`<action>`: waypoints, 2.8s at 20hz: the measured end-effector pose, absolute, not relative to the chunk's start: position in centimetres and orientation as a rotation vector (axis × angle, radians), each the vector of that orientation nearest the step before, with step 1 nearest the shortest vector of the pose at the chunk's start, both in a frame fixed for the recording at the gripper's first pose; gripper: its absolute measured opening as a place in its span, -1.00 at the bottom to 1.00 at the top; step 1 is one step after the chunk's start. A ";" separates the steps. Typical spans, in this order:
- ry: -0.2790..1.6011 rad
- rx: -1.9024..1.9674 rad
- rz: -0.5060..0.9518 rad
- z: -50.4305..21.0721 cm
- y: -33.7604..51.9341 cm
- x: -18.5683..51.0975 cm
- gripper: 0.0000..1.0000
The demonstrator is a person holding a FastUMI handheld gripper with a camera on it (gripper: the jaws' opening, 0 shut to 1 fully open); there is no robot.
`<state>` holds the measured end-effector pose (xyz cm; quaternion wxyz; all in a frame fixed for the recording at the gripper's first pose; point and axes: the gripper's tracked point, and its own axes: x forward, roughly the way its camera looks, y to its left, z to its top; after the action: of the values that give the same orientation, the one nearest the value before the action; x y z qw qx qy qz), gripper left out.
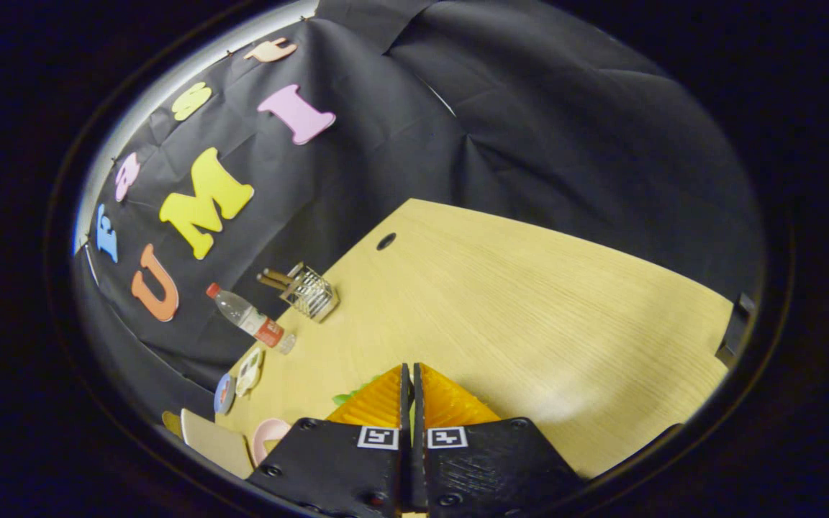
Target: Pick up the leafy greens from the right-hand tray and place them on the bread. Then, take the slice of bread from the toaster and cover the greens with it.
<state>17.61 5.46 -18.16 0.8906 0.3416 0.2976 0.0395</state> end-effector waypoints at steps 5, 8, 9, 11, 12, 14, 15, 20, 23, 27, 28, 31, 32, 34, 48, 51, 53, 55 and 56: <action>0.536 0.716 0.156 -12.5 8.3 15.6 -1.00; 0.495 0.710 0.211 -9.2 10.9 14.5 -1.00; 0.484 0.709 0.232 -8.2 12.0 14.1 -1.00; 0.463 0.704 0.274 -6.4 14.6 13.1 -1.00; 0.454 0.691 0.297 -5.6 16.2 12.7 -1.00; 0.445 0.668 0.348 -4.5 19.8 12.1 -1.00; 0.448 0.672 0.380 -4.0 21.9 11.7 -1.00; 0.498 0.668 0.499 -4.7 31.0 9.8 -1.00; 0.543 0.665 0.556 -5.9 35.2 8.4 -1.00; 0.588 0.660 0.562 -8.9 36.7 7.9 -1.00; 0.600 0.657 0.555 -9.7 36.5 7.9 -1.00; 0.623 0.628 0.511 -12.6 35.0 8.5 -1.00; 0.636 0.610 0.498 -13.4 34.7 8.6 -1.00; 0.641 0.574 0.472 -14.6 33.7 9.1 -1.00; 0.574 0.353 0.335 -17.8 26.9 11.7 0.07; 0.545 0.356 0.325 -16.4 25.6 11.4 0.38; 0.490 0.345 0.314 -14.4 24.7 10.8 0.68; 0.413 0.317 0.298 -11.9 23.8 9.8 0.89; 0.381 0.305 0.296 -10.7 23.7 9.3 0.89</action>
<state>9.26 23.68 -10.74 0.9596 0.1504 0.1877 0.1461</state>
